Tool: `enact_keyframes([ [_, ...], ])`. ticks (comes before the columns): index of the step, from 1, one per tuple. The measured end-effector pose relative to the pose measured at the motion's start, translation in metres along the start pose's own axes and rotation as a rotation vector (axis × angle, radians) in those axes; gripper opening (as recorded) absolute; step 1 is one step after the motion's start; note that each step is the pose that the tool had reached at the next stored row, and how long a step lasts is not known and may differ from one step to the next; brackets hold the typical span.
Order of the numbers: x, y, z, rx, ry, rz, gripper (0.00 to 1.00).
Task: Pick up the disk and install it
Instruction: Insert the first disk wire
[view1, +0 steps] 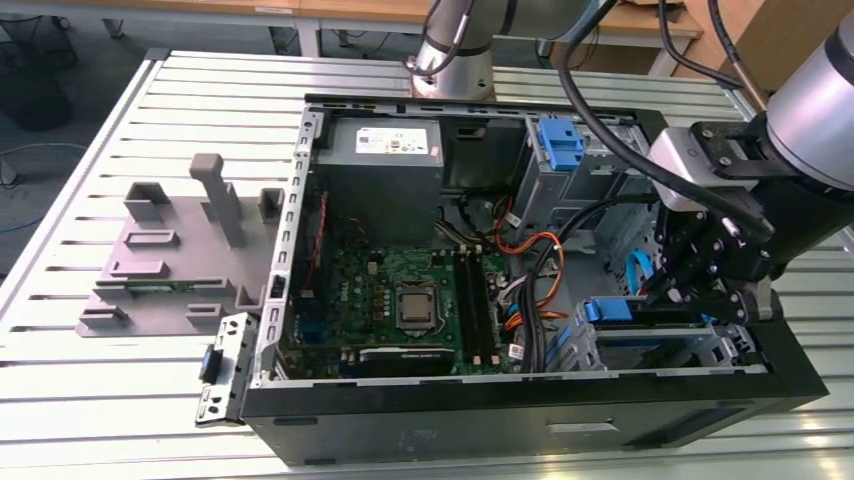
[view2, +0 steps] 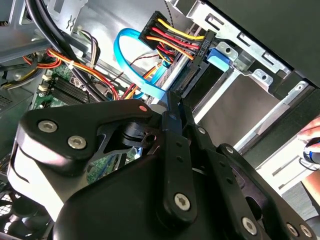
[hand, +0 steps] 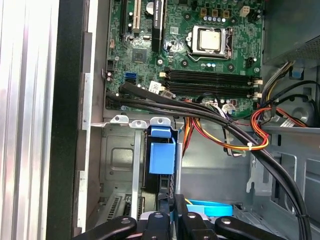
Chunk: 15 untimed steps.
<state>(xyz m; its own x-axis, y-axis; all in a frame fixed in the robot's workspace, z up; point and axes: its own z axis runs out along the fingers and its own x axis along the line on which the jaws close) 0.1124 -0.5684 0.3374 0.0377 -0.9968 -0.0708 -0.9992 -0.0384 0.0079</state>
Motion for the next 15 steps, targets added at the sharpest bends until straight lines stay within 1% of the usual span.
enact_keyframes([
  [9, 0.0002, 0.0000, 0.0028, 0.0000, 0.0001, 0.000, 0.16],
  [14, 0.0002, 0.0000, 0.0032, 0.0000, -0.0002, 0.000, 0.16],
  [15, 0.0001, 0.0000, 0.0025, 0.0001, -0.0006, 0.000, 0.16],
])
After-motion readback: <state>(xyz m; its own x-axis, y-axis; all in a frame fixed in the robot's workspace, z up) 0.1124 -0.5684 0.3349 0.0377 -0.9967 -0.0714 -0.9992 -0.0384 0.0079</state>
